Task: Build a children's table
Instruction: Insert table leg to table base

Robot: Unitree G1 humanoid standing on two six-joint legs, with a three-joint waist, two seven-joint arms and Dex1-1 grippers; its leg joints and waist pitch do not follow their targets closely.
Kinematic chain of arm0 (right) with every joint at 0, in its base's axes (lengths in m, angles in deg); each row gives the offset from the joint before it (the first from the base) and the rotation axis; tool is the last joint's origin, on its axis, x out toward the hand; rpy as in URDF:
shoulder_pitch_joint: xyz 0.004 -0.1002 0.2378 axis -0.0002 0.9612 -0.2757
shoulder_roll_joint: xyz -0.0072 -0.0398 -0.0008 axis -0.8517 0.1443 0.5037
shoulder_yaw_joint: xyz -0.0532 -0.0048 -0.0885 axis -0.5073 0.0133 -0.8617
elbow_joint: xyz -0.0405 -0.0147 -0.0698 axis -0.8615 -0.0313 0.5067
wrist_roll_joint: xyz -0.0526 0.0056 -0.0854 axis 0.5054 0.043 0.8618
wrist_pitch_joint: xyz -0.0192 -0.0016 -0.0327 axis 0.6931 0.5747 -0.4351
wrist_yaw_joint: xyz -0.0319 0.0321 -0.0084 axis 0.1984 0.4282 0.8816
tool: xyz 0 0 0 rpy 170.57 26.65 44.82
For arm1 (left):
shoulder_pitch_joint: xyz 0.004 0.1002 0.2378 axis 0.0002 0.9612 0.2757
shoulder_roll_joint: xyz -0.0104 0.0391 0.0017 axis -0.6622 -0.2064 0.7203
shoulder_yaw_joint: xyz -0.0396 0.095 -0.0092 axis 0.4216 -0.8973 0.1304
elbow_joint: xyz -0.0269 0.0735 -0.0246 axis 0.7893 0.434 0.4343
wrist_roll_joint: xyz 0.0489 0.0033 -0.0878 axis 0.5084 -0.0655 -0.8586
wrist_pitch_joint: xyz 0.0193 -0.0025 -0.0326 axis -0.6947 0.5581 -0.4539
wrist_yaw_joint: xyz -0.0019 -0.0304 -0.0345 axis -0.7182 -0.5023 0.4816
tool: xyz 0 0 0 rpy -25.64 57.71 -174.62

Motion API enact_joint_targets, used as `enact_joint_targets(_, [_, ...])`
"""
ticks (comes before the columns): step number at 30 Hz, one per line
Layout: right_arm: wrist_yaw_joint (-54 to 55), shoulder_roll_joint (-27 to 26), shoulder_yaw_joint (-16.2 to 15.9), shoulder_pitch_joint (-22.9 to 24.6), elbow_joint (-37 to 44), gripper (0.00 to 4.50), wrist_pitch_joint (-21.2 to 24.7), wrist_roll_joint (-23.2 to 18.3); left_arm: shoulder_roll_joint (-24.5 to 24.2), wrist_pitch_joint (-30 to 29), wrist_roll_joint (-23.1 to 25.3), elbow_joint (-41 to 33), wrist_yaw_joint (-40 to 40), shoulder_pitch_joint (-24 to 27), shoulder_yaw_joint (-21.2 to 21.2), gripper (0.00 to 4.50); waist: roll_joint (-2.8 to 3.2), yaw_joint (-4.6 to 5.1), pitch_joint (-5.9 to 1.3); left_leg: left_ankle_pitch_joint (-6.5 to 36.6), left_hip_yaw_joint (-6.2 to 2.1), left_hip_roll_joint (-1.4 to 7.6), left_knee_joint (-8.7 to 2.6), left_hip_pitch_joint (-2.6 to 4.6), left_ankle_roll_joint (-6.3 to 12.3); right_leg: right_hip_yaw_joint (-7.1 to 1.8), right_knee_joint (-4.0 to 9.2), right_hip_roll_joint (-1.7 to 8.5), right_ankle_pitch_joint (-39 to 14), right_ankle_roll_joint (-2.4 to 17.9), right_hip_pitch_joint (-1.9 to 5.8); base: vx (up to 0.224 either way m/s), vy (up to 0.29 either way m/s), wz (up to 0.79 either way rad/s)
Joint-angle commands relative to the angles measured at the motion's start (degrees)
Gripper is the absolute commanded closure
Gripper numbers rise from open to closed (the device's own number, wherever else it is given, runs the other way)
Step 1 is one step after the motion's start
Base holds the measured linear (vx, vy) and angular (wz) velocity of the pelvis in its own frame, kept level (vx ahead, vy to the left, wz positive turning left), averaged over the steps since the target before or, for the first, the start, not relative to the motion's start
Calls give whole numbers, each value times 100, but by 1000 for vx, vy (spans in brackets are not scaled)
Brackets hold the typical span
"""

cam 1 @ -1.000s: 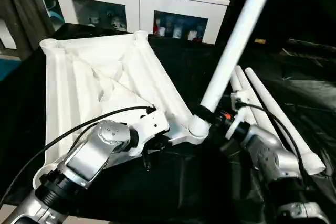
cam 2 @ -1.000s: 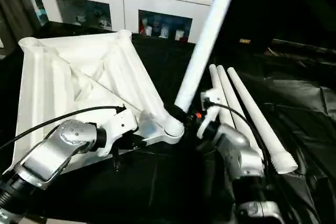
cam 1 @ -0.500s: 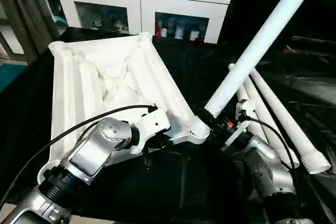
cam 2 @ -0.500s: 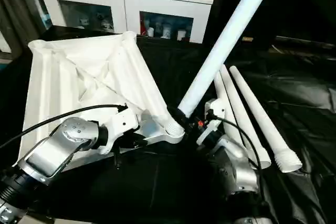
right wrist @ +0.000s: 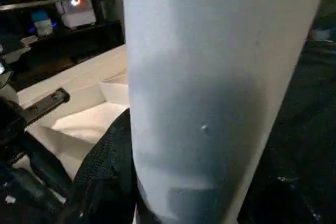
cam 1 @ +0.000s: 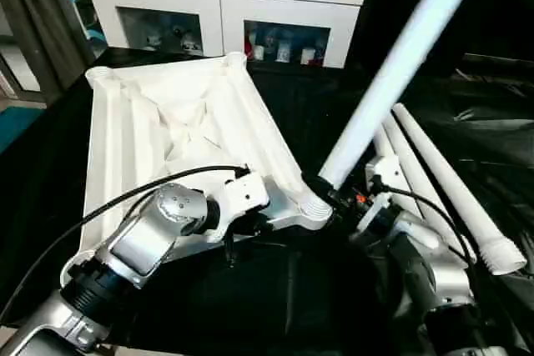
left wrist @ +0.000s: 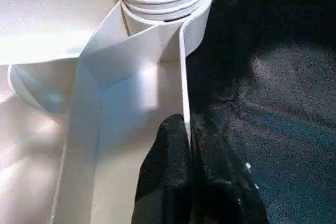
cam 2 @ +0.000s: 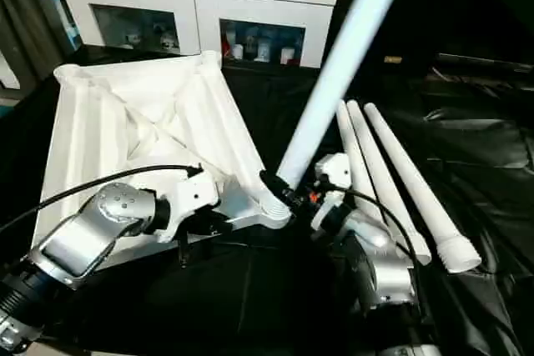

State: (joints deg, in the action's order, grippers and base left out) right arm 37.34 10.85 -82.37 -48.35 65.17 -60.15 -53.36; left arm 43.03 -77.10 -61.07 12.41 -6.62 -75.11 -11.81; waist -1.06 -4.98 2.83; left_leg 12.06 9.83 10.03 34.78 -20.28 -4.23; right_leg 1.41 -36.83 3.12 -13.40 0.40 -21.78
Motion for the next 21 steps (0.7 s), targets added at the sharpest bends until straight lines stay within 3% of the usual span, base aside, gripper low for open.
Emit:
enact_joint_targets(1, [-111, 242, -262, 185, -357, 259, 386, 468, -72, 90, 95, -84, -175, -98, -63, 450, 49, 22, -269, 1047, -110, 302, -498, 14, 106, -265, 512, 462, -711, 1272, 199, 0, 0, 0])
enact_joint_targets(3, [-207, 303, -359, 190, -337, 259, 439, 487, -67, 103, 99, -78, -185, -93, -57, 450, 45, 20, -275, 999, -109, 302, -497, 13, 118, -261, 508, 459, -645, 1269, 202, 0, 0, 0])
enact_joint_targets(4, [-345, 370, -471, 209, -315, 259, 507, 511, -69, 116, 99, -82, -199, -83, -51, 450, 11, 19, -283, 939, -100, 299, -489, 13, 149, -256, 505, 452, -547, 1275, 209, 0, 0, 0])
enact_joint_targets(10, [-718, 581, -878, 232, -512, 260, 381, 829, -101, 219, 100, -81, -274, -83, -60, 450, 27, 6, -291, 940, -103, 316, -509, 35, 155, -236, 504, 455, -370, 1329, 202, 0, 0, 0])
enact_joint_targets(21, [-989, 580, -859, 30, -1085, 260, 390, 801, -157, 743, -34, -80, -651, -58, -57, 450, 10, 30, -268, 1449, -125, 328, -566, 63, 55, -241, 593, 486, -1085, 1252, 197, 0, 0, 0])
